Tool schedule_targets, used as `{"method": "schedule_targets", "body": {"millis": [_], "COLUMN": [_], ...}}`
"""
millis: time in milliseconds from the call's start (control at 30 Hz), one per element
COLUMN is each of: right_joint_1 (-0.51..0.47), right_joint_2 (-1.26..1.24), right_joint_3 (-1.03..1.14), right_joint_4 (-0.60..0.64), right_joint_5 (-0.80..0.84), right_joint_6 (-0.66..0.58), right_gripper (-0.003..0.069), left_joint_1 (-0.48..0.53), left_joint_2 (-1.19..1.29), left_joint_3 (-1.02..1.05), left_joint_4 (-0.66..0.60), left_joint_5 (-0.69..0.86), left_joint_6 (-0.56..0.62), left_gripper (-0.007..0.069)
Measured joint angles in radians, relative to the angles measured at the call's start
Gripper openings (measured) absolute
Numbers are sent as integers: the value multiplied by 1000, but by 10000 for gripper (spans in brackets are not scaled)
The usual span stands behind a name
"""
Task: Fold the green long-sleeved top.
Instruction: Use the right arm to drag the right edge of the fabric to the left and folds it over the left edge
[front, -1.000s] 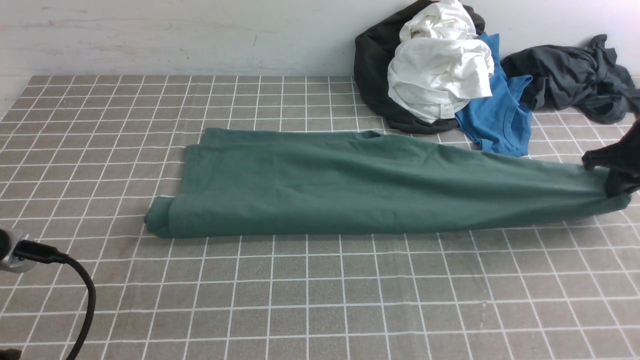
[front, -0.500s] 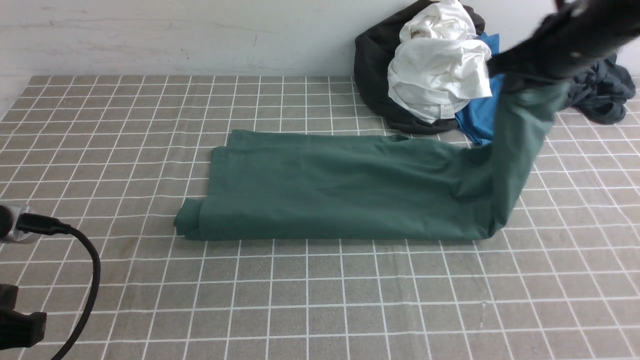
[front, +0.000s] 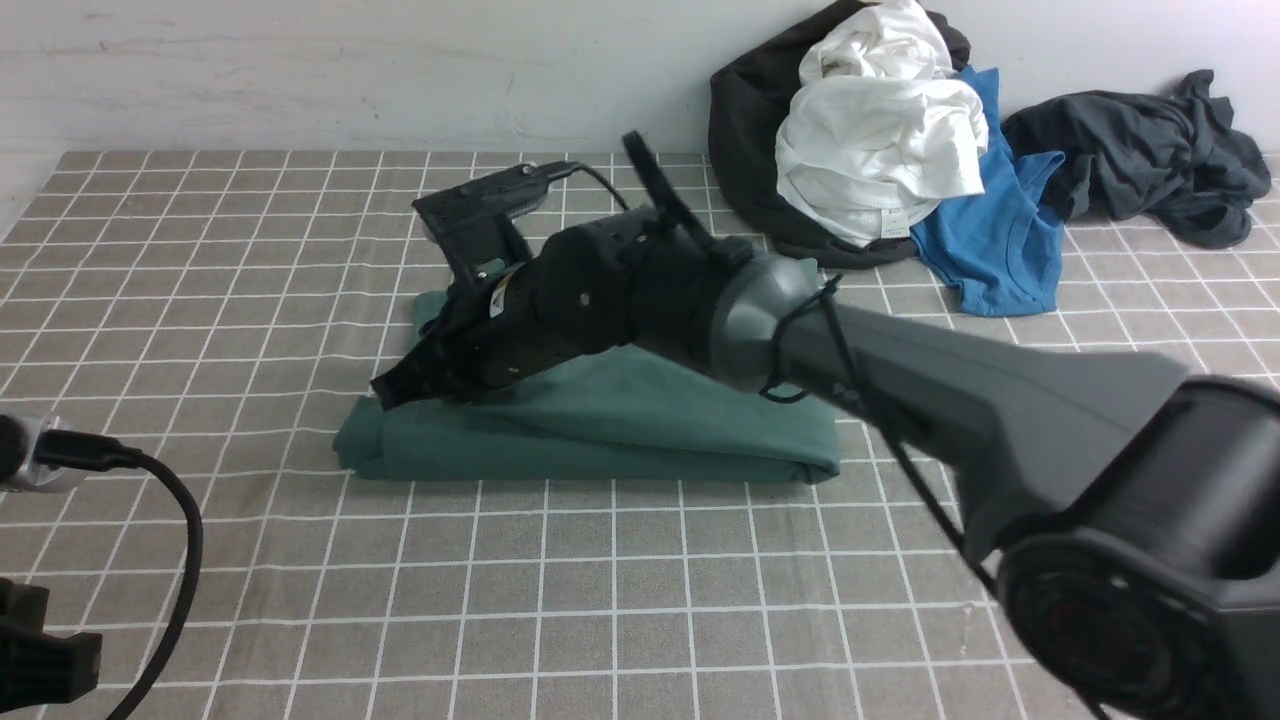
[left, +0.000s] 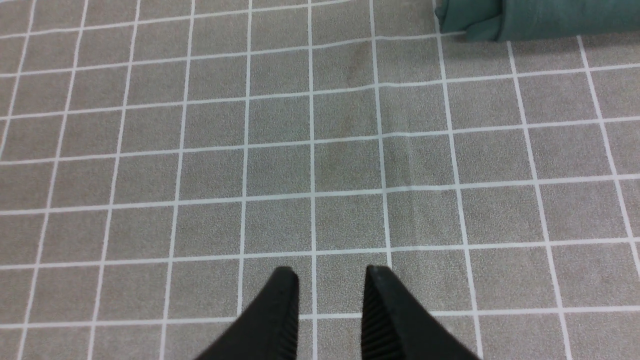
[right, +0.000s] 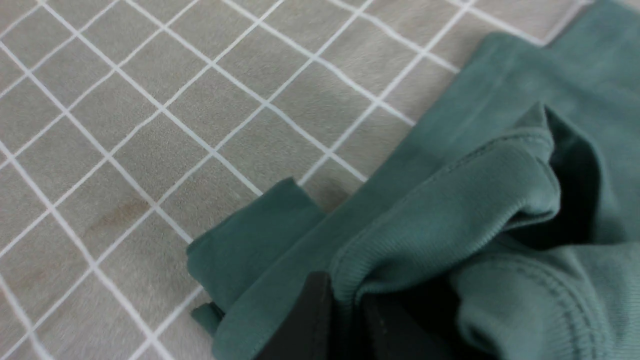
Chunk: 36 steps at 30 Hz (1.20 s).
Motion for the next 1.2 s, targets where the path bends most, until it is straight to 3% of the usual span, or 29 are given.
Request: {"method": "schedule_targets", "body": {"millis": [200,300,400,500,667,767,867,1200], "right_joint_1": [6,2,-8,-22,-31,-31,-31,-77], "right_joint_2": [88,75,63,67,120,142,82,-352], "right_joint_3": [-219,-321,-352,-343,-248,-216,-211,-129], "right_joint_4": [-9,-65,-97,-128,-63,25,43,-4], "right_joint_5": [156,276,327,337,257,235,233,461], "right_joint_6": [2,2,23,69,83,-35,-127,-179], "right_gripper": [151,265,291,276,148,43,0,-10], "left_joint_1": [0,0,0,0,0,0,0,0], "left_joint_2": [0,0,0,0,-21,-104,-218,-607], "left_joint_3": [0,0,0,0,0,2,37,156], "left_joint_4": [0,-1,-3,-14,-38,-42,-42,-41], "left_joint_5": [3,4,4,4,0,-28,-65,-73], "left_joint_6": [0,-1,-1,-1,4,27,42,45], "left_gripper": [171,171,171,171,171,171,171,171]}}
